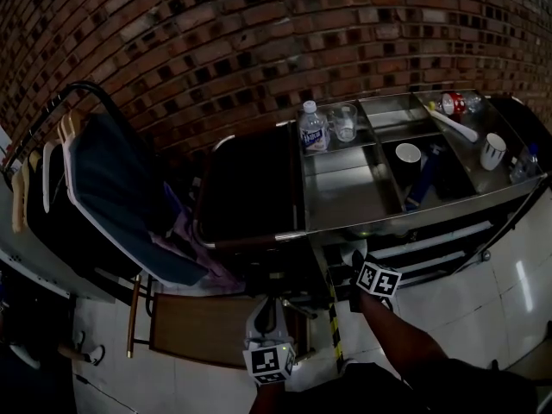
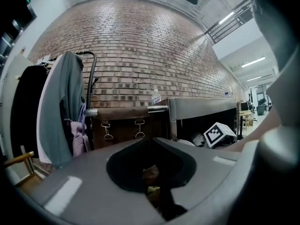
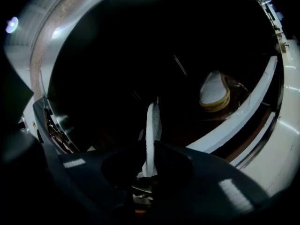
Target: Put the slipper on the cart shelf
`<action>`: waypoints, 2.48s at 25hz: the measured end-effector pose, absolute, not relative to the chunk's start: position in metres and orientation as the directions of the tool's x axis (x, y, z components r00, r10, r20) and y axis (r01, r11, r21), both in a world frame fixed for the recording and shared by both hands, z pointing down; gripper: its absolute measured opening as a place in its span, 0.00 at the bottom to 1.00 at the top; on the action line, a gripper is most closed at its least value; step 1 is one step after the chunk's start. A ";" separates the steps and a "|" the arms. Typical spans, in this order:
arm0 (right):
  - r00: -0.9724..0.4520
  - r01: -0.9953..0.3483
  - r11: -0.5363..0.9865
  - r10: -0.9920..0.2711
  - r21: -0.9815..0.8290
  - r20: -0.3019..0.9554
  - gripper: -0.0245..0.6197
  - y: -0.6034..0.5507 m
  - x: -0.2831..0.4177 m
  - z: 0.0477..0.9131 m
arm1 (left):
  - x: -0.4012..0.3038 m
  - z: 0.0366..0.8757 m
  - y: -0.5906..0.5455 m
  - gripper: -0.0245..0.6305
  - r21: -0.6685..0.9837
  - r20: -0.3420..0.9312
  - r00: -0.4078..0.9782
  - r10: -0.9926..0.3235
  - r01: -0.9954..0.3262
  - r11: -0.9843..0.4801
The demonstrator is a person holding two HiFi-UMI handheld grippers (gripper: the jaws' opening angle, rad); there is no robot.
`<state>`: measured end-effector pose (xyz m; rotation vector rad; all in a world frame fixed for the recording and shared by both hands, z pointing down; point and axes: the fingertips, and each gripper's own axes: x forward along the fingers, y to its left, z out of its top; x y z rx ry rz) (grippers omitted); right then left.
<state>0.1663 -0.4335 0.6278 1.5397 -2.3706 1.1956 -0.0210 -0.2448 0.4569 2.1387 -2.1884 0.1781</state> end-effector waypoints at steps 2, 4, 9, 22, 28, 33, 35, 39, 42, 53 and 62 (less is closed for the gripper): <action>-0.472 -0.822 0.185 -0.750 -0.538 0.464 0.11 -0.441 0.165 0.631 | -0.023 0.459 -0.246 0.10 -0.032 0.137 -0.033 -0.990 -0.999 0.029; -0.460 -0.839 0.192 -0.749 -0.509 0.476 0.12 -0.446 0.163 0.634 | -0.023 0.461 -0.247 0.10 -0.025 0.138 -0.035 -0.990 -0.999 0.032; -0.334 -0.931 0.183 -0.780 -0.317 0.529 0.19 -0.456 0.171 0.641 | -0.024 0.465 -0.243 0.10 0.000 0.142 -0.043 -0.989 -0.999 0.043; -0.239 -0.950 0.301 -0.870 0.080 0.432 0.52 -0.451 0.187 0.600 | -0.012 0.470 -0.233 0.10 0.027 0.130 -0.003 -0.991 -1.000 0.007; -0.465 -0.875 0.483 -0.847 0.008 0.259 0.20 -0.373 0.184 0.519 | 0.005 0.465 -0.236 0.10 0.047 0.112 0.042 -0.993 -0.998 -0.037; -0.548 -0.827 0.560 -0.821 0.044 0.162 0.04 -0.315 0.185 0.464 | 0.026 0.450 -0.233 0.10 0.045 0.082 0.104 -0.991 -0.994 -0.101; -0.536 -0.834 0.547 -0.833 0.065 0.137 0.04 -0.302 0.188 0.453 | 0.035 0.439 -0.231 0.10 0.036 0.072 0.131 -0.989 -0.991 -0.129; -0.518 -0.846 0.528 -0.846 0.067 0.128 0.04 -0.284 0.188 0.445 | 0.043 0.429 -0.229 0.10 0.018 0.055 0.167 -0.984 -0.986 -0.166; -0.517 -0.847 0.528 -0.846 0.063 0.129 0.04 -0.272 0.186 0.443 | 0.045 0.424 -0.227 0.10 0.011 0.051 0.181 -0.982 -0.984 -0.181; -0.552 -0.821 0.562 -0.827 0.102 0.112 0.04 -0.245 0.179 0.447 | 0.047 0.414 -0.218 0.10 0.012 0.025 0.172 -0.985 -0.985 -0.172; -0.565 -0.812 0.574 -0.819 0.107 0.103 0.04 -0.242 0.174 0.449 | 0.050 0.415 -0.216 0.10 0.001 0.026 0.172 -0.985 -0.985 -0.172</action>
